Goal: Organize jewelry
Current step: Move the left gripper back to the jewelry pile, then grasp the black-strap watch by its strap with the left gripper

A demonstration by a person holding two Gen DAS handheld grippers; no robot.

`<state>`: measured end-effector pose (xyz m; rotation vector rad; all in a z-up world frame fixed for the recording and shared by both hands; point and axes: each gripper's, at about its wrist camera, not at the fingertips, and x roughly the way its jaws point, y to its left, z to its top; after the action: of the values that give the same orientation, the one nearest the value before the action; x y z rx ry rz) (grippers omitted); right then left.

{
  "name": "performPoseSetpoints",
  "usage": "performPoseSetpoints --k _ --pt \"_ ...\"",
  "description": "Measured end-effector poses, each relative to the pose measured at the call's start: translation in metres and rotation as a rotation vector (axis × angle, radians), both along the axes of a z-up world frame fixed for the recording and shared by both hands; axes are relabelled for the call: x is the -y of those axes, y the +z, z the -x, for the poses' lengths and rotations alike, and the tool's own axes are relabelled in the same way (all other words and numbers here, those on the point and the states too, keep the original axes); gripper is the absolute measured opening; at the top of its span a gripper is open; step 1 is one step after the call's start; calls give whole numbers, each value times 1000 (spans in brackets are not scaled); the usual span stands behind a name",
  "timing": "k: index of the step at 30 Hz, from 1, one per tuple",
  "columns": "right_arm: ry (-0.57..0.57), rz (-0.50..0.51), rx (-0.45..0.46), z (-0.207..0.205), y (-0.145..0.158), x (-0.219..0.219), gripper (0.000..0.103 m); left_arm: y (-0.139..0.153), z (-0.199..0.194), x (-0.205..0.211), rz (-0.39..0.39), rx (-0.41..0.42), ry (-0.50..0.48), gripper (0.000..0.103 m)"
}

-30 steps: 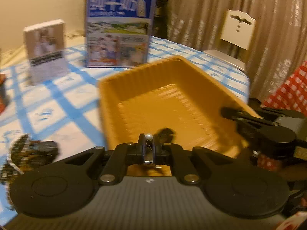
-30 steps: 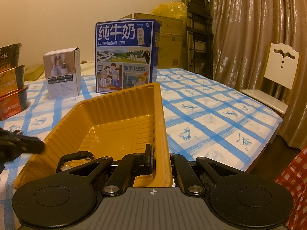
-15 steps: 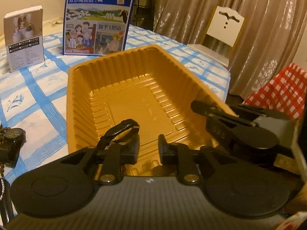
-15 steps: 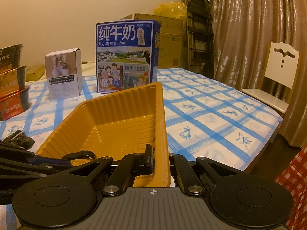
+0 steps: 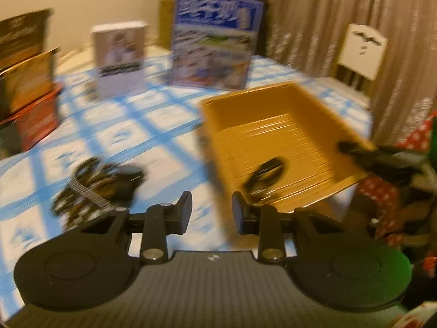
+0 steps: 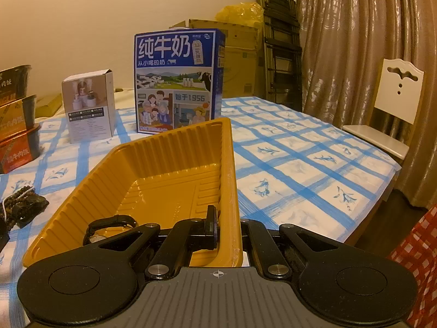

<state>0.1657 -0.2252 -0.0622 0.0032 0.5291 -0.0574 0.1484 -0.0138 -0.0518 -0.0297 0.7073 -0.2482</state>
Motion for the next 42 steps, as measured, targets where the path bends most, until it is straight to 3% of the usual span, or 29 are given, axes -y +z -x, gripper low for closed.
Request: performPoseSetpoints --k 8,14,18,24,27,32,37,42 --pt "-5 3 0 0 0 2 3 -15 -5 -40 -72 -36 118 33" --pt "-20 14 4 -1 0 9 3 -24 -23 -41 -124 -30 113 36" --pt "-20 20 3 -3 0 9 3 -30 -42 -37 -156 -21 94 43" --pt "-21 17 0 -4 0 10 4 -40 -75 -32 -206 -13 95 45" --pt "-21 16 -1 -6 1 11 4 -48 -87 -32 -226 -33 114 42" --pt "-21 16 -1 -6 1 11 4 -53 -90 -31 -214 -44 130 19" --pt "-21 16 -2 -5 1 10 4 -48 -75 -28 -153 -47 127 19" --pt "-21 15 -4 -7 0 11 4 -46 -35 -19 -101 -72 85 19"
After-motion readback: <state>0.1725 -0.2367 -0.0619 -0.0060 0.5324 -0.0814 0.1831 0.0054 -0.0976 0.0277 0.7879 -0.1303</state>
